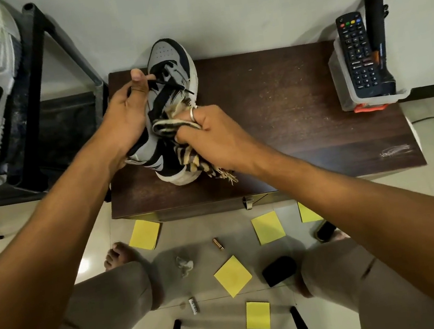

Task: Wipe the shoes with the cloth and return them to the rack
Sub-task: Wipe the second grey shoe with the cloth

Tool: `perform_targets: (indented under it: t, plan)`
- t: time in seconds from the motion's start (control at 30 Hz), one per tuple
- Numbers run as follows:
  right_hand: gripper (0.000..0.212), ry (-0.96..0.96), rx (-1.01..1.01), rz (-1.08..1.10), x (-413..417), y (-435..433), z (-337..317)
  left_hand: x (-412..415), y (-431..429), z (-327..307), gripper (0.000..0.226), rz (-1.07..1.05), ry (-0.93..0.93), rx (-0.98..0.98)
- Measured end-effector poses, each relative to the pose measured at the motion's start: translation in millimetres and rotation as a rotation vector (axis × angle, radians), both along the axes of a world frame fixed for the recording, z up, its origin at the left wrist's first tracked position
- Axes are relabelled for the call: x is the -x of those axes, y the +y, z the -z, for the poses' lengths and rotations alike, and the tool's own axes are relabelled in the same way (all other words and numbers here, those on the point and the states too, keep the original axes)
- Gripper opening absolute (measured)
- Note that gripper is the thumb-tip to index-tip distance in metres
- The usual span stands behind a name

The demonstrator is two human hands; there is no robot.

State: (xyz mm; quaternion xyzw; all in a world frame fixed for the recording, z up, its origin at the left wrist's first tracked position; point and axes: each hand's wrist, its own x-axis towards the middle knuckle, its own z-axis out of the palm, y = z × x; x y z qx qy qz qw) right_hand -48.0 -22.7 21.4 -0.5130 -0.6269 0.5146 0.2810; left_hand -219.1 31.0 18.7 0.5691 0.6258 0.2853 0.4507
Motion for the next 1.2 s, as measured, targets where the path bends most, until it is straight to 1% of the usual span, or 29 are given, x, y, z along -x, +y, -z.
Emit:
perform_targets:
  t: [0.07, 0.13, 0.17, 0.23, 0.33, 0.5, 0.57, 0.63, 0.67, 0.77, 0.87, 0.93, 1.0, 1.07, 1.1, 1.2]
  plan:
    - [0.024, -0.010, -0.013, -0.027, -5, 2, 1, 1, 1, 0, 0.059, -0.038, 0.007, 0.011]
    - [0.020, -0.007, -0.056, 0.055, -7, 10, 4, -1, 2, 1, 0.059, -0.019, -0.005, 0.001]
    - [0.022, -0.012, -0.095, 0.127, -8, 13, 6, -3, 2, 1, 0.059, 0.001, -0.007, 0.004]
    - [0.033, -0.066, -0.188, 0.228, -5, 19, 12, -5, 2, 1, 0.059, 0.010, -0.004, 0.007]
    - [0.040, -0.143, -0.161, 0.184, 2, 23, 15, -8, 3, 3, 0.060, 0.020, -0.001, -0.007]
    - [0.033, -0.052, -0.108, 0.102, -1, 24, 15, -3, 3, 3, 0.063, 0.044, 0.024, -0.019]
    - [0.036, -0.046, -0.135, 0.062, -3, 21, 18, -2, 3, 3, 0.065, 0.029, 0.016, -0.001]
    - [0.040, -0.065, -0.211, 0.035, -4, 22, 23, -4, 3, 2, 0.062, 0.024, 0.036, 0.017]
    - [0.042, -0.109, -0.271, 0.018, -4, 23, 27, -6, 3, 1, 0.060, 0.030, 0.037, 0.018]
    - [0.045, -0.329, -0.470, -0.026, -9, 31, 35, -7, 6, 4, 0.056, 0.039, 0.042, 0.011]
    - [0.041, -0.483, -0.566, 0.008, -16, 40, 36, -11, 7, 2, 0.059, 0.043, 0.037, 0.046]
    - [0.040, -0.531, -0.544, 0.066, -18, 46, 35, -12, 7, 3, 0.060, 0.049, 0.040, 0.048]
    - [0.042, -0.522, -0.494, 0.109, -19, 48, 36, -14, 8, 4, 0.051, 0.068, 0.061, 0.036]
    - [0.040, -0.507, -0.473, 0.115, -18, 48, 37, -18, 9, 4, 0.048, 0.072, 0.057, 0.018]
    - [0.040, -0.473, -0.433, 0.120, -17, 48, 35, -18, 9, 5, 0.048, 0.073, 0.068, 0.014]
    - [0.038, -0.313, -0.221, 0.133, -13, 44, 24, -19, 7, 5, 0.049, 0.080, 0.089, -0.005]
